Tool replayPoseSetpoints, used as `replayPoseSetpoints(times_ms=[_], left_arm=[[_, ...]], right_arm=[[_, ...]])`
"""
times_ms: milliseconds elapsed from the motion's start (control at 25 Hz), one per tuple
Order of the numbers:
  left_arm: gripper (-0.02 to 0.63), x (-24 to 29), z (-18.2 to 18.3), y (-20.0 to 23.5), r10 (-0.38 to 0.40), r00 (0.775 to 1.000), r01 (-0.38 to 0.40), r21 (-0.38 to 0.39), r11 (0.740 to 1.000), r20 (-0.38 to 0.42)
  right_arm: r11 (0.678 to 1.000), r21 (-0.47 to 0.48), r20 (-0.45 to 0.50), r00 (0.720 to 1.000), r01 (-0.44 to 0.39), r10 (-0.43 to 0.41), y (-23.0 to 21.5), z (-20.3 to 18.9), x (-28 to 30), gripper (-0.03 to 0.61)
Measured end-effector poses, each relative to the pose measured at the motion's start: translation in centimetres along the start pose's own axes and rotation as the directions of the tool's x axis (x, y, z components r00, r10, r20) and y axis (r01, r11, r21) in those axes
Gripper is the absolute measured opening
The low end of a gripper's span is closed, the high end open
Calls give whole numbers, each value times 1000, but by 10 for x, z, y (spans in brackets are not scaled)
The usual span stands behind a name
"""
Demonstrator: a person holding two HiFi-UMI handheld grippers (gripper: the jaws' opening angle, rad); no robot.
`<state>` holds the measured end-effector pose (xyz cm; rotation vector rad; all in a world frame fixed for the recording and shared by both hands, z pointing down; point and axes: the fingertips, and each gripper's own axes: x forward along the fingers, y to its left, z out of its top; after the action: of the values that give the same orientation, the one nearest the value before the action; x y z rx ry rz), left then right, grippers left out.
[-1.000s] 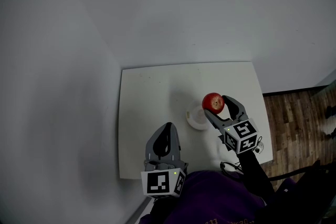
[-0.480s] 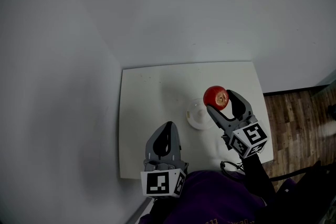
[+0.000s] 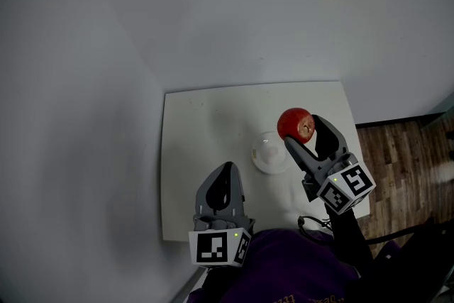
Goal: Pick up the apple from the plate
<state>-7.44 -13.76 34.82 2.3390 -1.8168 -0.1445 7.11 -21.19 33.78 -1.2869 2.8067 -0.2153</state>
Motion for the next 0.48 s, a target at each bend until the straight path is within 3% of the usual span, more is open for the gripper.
replayPoseSetpoints(times_ms=[480], left_arm=[[5,-1,4,-2,-5,1000,5,5,1000,9]], right_arm=[[999,39,106,994,-18,13,3,26,-9,341]])
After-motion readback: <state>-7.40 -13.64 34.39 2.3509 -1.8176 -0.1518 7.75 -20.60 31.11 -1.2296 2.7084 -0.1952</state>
